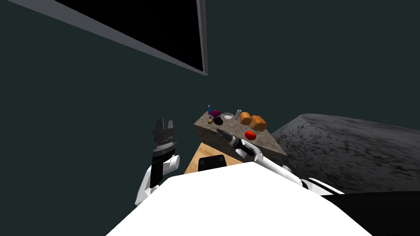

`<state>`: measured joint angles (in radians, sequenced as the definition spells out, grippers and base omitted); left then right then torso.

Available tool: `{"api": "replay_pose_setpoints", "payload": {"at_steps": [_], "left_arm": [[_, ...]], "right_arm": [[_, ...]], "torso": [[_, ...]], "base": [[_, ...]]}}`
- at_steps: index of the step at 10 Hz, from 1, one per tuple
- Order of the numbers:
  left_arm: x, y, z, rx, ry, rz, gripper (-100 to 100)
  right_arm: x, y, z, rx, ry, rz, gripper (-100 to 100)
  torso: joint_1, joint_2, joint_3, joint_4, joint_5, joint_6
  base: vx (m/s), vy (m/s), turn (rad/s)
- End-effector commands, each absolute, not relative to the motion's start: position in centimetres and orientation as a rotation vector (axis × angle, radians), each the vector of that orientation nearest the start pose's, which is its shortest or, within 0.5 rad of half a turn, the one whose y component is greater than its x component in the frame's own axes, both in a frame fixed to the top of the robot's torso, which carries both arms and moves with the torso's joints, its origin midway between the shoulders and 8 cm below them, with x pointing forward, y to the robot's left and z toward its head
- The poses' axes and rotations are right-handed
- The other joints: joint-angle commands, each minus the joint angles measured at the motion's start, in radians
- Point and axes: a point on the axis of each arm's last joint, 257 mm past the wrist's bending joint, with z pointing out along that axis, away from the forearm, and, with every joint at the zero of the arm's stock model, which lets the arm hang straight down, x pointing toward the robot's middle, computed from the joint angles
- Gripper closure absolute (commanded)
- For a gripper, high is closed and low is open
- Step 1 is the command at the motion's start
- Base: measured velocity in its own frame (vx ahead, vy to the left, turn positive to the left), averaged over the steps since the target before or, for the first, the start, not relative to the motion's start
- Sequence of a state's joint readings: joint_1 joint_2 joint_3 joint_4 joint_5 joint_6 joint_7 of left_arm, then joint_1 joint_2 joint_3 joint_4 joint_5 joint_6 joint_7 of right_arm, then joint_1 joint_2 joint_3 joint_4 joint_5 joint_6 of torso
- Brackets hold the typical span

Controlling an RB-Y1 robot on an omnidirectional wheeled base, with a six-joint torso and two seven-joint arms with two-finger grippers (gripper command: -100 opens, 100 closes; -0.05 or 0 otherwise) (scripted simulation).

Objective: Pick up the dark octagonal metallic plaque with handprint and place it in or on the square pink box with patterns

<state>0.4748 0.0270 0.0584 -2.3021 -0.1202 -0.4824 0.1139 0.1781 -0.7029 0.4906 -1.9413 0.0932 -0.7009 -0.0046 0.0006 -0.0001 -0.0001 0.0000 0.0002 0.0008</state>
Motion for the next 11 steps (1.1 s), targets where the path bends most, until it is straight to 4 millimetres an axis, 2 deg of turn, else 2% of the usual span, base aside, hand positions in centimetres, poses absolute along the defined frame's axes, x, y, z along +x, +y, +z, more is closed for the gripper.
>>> {"api": "replay_pose_setpoints", "payload": {"at_steps": [1,2,3,4,5,6,7,8,9,11], "left_arm": [[34.4,27.8,3.8,-0.580,0.657,-1.286,0],[34.4,27.8,3.8,-0.580,0.657,-1.286,0],[34.4,27.8,3.8,-0.580,0.657,-1.286,0],[34.4,27.8,3.9,-0.580,0.656,-1.287,0],[34.4,27.8,3.8,-0.580,0.657,-1.286,0],[34.4,27.8,3.8,-0.580,0.657,-1.286,0],[34.4,27.8,3.8,-0.580,0.657,-1.286,0],[34.4,27.8,3.8,-0.580,0.657,-1.286,0],[34.4,27.8,3.8,-0.580,0.657,-1.286,0],[34.4,27.8,3.8,-0.580,0.657,-1.286,0]], "right_arm": [[33.2,-7.2,-12.1,-0.090,1.391,1.640,-100],[33.1,-7.6,-12.5,-0.105,1.412,1.626,-100],[32.7,-7.1,-14.1,-0.151,1.465,1.636,-100],[32.8,-7.8,-15.0,-0.162,1.499,1.611,-100],[32.5,-7.6,-16.4,-0.210,1.549,1.614,-100],[32.6,-8.5,-17.5,-0.219,1.589,1.587,-100],[32.5,-8.8,-17.7,-0.226,1.599,1.579,-100],[32.3,-9.3,-19.8,-0.267,1.669,1.565,-100],[32.3,-10.1,-20.2,-0.284,1.696,1.540,-100],[32.0,-12.0,-22.7,-0.339,1.793,1.492,-100]], "torso": [[0.000,0.000,0.000,0.000,0.000,0.000],[0.001,0.000,0.000,0.000,0.000,-0.001],[0.001,0.000,0.000,0.000,0.000,0.000],[0.002,0.000,0.000,0.000,0.000,-0.001],[0.001,0.000,0.000,0.000,0.000,0.000],[0.002,0.000,0.000,0.000,0.000,-0.001],[0.001,0.000,0.000,0.000,0.000,0.000],[0.000,0.000,0.000,0.000,0.000,0.000],[0.001,0.000,0.000,0.000,0.000,-0.001],[0.001,0.000,0.000,0.000,0.000,-0.001]], "base": [[0.000,0.021,0.147],[0.000,0.021,0.111],[-0.007,0.040,0.222],[-0.002,0.031,0.078],[-0.001,0.037,0.180],[0.003,0.028,0.097],[0.005,0.012,-0.013],[0.007,0.026,0.189],[0.000,0.022,0.123],[-0.006,0.029,0.175]]}}
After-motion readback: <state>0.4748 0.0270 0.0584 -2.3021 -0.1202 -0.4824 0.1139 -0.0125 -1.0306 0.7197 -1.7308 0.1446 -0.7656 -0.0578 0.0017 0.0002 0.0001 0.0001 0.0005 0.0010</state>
